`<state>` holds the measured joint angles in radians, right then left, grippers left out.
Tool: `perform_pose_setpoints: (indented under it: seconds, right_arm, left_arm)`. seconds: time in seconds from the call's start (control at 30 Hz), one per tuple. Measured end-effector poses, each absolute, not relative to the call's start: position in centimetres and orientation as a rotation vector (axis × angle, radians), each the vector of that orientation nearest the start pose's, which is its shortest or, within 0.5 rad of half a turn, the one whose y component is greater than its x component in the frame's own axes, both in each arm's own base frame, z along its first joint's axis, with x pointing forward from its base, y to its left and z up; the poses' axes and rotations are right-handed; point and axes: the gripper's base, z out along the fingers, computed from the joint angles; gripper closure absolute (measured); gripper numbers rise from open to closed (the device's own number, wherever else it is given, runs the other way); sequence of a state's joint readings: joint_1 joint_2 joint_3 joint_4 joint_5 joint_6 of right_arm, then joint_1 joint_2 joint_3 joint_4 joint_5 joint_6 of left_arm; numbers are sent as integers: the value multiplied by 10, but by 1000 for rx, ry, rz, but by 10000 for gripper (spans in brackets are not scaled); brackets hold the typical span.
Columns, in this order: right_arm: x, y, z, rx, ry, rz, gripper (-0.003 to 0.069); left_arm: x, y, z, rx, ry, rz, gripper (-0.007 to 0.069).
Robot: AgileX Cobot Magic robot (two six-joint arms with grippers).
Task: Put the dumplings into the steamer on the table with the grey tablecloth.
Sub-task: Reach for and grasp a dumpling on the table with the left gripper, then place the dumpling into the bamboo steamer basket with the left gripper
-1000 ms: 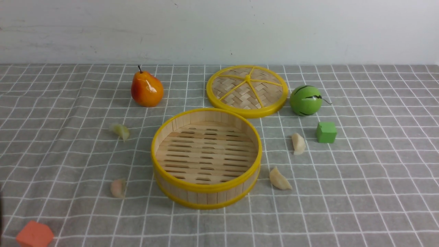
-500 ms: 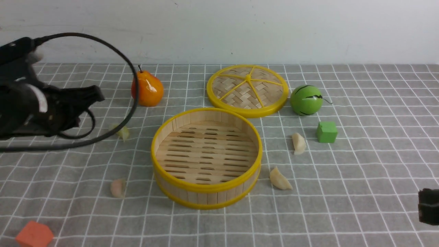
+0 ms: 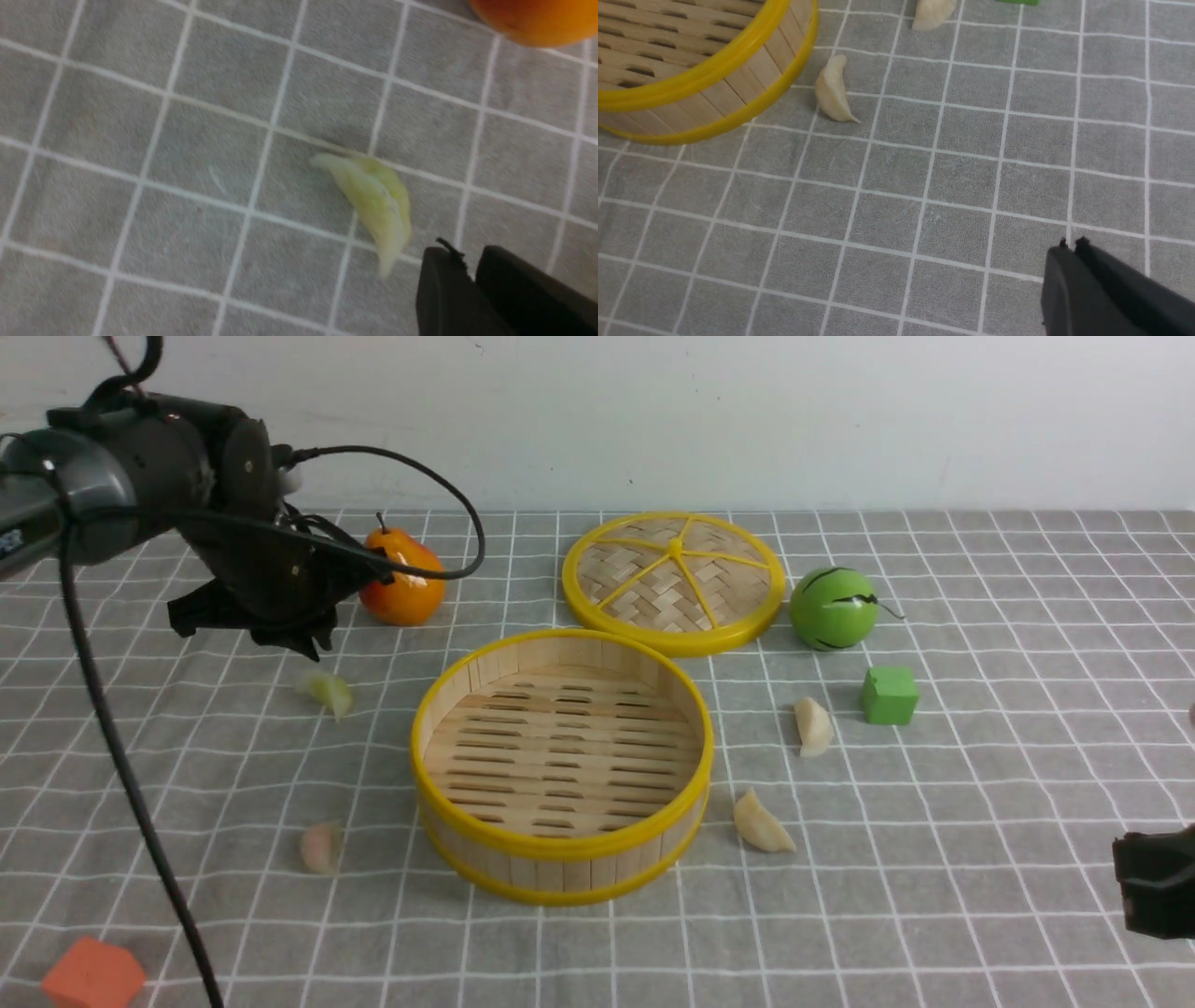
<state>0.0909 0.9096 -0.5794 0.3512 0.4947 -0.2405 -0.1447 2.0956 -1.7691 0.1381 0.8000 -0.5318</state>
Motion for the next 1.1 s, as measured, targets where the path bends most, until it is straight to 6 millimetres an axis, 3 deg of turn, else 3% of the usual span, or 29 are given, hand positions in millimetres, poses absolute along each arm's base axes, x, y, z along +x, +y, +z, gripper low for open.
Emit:
perform_pose_setpoints:
  seconds: [0.1,0.2,0.3,0.4,0.53,0.63,0.73,0.8,0.9,0.97,1.03,1.1]
  right_arm:
    - [172,31,273,-100,2273,278,649]
    - [173,31,273,-97,2265,277,648]
    - [173,31,273,-96,2263,276,645]
    - [173,31,274,-96,2261,276,645]
    - [174,30,274,-95,2250,271,645]
    - [174,30,275,-94,2246,270,641]
    - [174,30,275,-93,2240,268,637]
    - [175,30,275,-92,2237,267,636]
    - [175,30,275,-92,2237,267,631]
    - [175,30,275,-92,2236,267,628]
    - [175,30,275,-92,2236,267,626]
    - [175,30,275,-92,2236,267,625]
  left_arm:
    - [484,-59,218,-390,2575,-28,366]
    - [495,-57,203,-417,2580,-15,288]
    - [500,-54,187,-491,2604,0,271]
    - [501,-50,171,-560,2635,19,288]
    - [502,-49,167,-560,2645,28,435]
    - [499,-50,176,-544,2656,16,435]
    - [493,-57,202,-508,2638,-50,433]
    - [480,-78,246,-389,2597,-158,433]
    - [460,-124,283,-192,2558,-292,433]
    - [450,-157,287,-103,2556,-355,433]
    - [446,-183,276,-36,2573,-383,433]
    - [447,-193,263,-18,2592,-376,433]
